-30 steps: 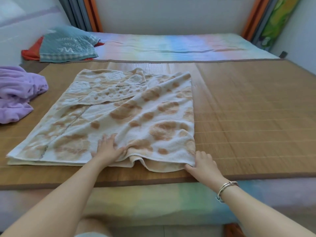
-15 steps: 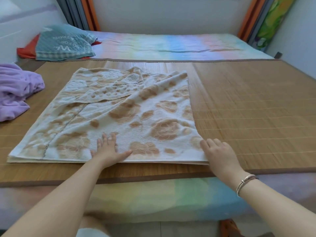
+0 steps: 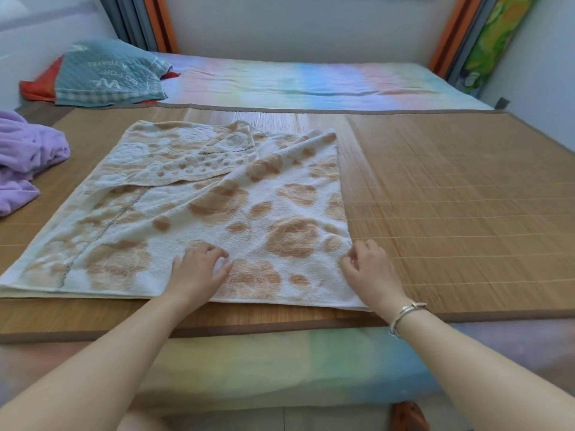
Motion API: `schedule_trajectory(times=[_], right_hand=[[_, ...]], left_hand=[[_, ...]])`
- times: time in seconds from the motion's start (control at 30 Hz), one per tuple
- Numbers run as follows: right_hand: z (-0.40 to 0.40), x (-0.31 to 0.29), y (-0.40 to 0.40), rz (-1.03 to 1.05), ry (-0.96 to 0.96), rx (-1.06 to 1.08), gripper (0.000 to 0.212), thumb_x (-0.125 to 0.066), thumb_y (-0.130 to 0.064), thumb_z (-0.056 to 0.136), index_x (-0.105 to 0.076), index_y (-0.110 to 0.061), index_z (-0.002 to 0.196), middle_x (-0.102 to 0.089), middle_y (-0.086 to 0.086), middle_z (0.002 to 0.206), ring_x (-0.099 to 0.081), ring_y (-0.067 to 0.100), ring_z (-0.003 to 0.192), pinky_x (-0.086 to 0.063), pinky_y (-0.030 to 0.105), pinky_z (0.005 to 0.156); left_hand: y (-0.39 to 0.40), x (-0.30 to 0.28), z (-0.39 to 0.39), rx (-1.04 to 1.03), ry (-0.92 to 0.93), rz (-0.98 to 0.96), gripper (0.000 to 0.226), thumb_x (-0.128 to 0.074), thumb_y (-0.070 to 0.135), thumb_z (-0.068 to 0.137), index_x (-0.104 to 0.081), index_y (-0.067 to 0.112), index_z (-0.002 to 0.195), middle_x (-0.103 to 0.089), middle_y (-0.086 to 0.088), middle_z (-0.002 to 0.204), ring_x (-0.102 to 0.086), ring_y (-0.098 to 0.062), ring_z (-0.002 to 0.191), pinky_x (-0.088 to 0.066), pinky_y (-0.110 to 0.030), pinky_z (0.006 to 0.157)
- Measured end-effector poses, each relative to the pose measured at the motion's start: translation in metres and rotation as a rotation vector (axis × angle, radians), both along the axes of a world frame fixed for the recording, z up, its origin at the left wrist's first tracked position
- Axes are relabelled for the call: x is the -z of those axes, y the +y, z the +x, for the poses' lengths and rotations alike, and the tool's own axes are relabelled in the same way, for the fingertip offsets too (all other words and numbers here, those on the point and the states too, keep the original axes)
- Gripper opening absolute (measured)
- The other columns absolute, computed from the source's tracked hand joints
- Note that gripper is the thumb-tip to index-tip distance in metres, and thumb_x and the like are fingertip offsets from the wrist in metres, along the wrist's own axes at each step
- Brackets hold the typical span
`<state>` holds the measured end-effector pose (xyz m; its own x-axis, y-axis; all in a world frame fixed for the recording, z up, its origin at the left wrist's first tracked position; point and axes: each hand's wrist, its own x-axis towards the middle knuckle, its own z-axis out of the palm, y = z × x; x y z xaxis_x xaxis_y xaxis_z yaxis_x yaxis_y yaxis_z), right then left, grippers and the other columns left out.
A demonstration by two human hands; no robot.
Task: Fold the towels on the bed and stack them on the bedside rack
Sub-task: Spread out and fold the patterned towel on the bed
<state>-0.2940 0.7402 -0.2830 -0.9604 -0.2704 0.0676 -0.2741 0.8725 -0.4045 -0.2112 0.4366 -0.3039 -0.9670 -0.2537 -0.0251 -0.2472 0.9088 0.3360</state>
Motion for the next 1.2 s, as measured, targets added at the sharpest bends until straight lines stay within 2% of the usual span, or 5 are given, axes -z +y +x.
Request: schedule_trajectory(times=[0.37,0.6,0.77,1.1,1.2], right_hand=[[-0.110,0.005,-0.025,-0.649,-0.634,0.427,0.023,-0.051,-0.025,0.090,-0.042,-0.013,0.073,-0.044,0.005,0.069,-0.050,0.021,0.059,-0.049,0.035,0.063],[-0.142,0.013,-0.044,-0.480,-0.370,0.105,0.050,-0.045,0.002,0.087,-0.028,-0.018,0.129,-0.051,0.002,0.107,-0.045,0.010,0.068,-0.049,0.035,0.069],[-0.167,0.019,-0.010,-0.155,-0.044,-0.068,0.060,-0.036,0.014,0.074,-0.037,-0.033,0.112,-0.055,0.000,0.104,-0.059,0.029,0.072,-0.051,0.042,0.059],[-0.200,0.002,0.180,0.244,0.057,0.178,0.074,-0.031,0.007,0.085,-0.026,-0.042,0.140,-0.041,0.008,0.094,-0.051,0.030,0.064,-0.037,0.034,0.058],[-0.191,0.000,0.232,0.386,0.042,0.266,0.069,-0.034,0.003,0.090,-0.023,-0.037,0.146,-0.047,0.013,0.114,-0.060,0.035,0.080,-0.039,0.034,0.063]], left_hand=[[0.016,0.002,-0.089,0.024,-0.111,0.025,0.061,-0.040,0.050,0.097,-0.021,0.029,0.151,-0.006,0.005,0.161,-0.005,-0.021,0.148,-0.008,-0.050,0.119],[0.029,0.019,-0.120,0.033,-0.313,-0.068,0.090,-0.034,0.073,0.085,0.010,0.032,0.152,0.021,0.011,0.157,0.018,-0.021,0.146,0.004,-0.056,0.117],[0.058,0.010,-0.144,-0.009,-0.322,-0.053,0.094,-0.040,0.082,0.074,0.002,0.045,0.150,0.018,0.010,0.158,0.016,-0.028,0.147,-0.001,-0.065,0.113],[0.262,0.005,-0.205,0.143,-0.345,0.019,0.098,-0.039,0.086,0.071,0.005,0.046,0.149,0.014,0.008,0.160,0.011,-0.031,0.147,0.003,-0.066,0.111],[0.316,-0.003,-0.205,0.243,-0.393,0.046,0.092,-0.035,0.086,0.074,0.002,0.047,0.149,0.012,0.008,0.160,0.007,-0.032,0.147,0.000,-0.063,0.113]])
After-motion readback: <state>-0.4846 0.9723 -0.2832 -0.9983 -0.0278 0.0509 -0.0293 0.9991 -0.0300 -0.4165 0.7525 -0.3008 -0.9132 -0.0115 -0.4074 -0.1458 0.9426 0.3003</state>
